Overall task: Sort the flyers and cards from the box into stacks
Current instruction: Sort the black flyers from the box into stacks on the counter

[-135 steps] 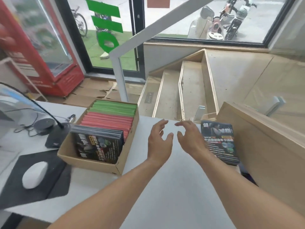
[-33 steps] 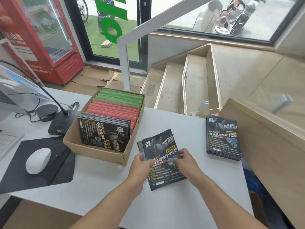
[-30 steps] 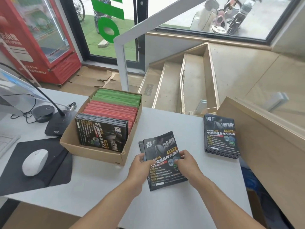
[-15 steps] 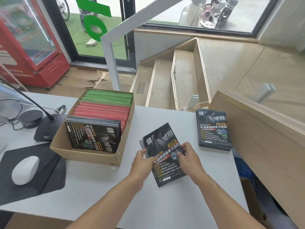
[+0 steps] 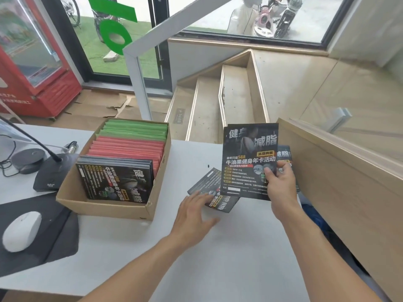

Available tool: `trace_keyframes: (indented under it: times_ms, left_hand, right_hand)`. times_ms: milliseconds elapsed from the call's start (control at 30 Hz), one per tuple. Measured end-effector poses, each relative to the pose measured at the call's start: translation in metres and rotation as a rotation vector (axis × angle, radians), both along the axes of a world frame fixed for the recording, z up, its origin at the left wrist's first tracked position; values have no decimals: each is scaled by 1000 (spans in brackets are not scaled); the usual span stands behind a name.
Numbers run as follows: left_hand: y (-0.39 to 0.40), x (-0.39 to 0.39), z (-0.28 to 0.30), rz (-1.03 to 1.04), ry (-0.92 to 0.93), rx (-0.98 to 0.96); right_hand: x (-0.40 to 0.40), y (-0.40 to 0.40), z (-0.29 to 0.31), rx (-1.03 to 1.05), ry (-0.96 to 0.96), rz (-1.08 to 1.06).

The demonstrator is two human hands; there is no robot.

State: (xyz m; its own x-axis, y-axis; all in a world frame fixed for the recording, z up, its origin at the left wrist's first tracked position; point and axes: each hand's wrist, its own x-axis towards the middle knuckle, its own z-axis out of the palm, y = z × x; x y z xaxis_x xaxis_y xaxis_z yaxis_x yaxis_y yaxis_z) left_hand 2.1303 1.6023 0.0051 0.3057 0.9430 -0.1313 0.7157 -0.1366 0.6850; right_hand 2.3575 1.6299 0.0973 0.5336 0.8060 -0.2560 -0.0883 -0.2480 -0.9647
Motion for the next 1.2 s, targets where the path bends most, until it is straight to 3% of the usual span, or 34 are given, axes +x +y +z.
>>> trace_keyframes:
  times_ms: [200, 467, 633, 833, 1033, 1100, 1200]
  left_hand:
    - [14, 20, 8, 3, -89, 275]
    - [32, 8, 37, 448, -407, -17]
    - [48, 3, 45, 510, -566, -65]
    - [54, 2, 68, 580, -691, -72]
    - [48, -2, 86, 636, -554, 144]
    - [46, 4, 82, 590, -605, 53]
    - [46, 14, 73, 567, -851, -238]
  right_hand:
    - [-8, 6, 12, 39, 150, -24]
    - [4, 19, 42, 271, 15, -286]
    - [-1, 22, 49, 262, 54, -128]
    - [-15, 4, 28, 176, 84, 298]
    - [-30, -6, -10, 56, -473, 190]
    - [-41, -10, -18, 53, -456, 241]
    - [-57, -13, -30, 35, -318, 387]
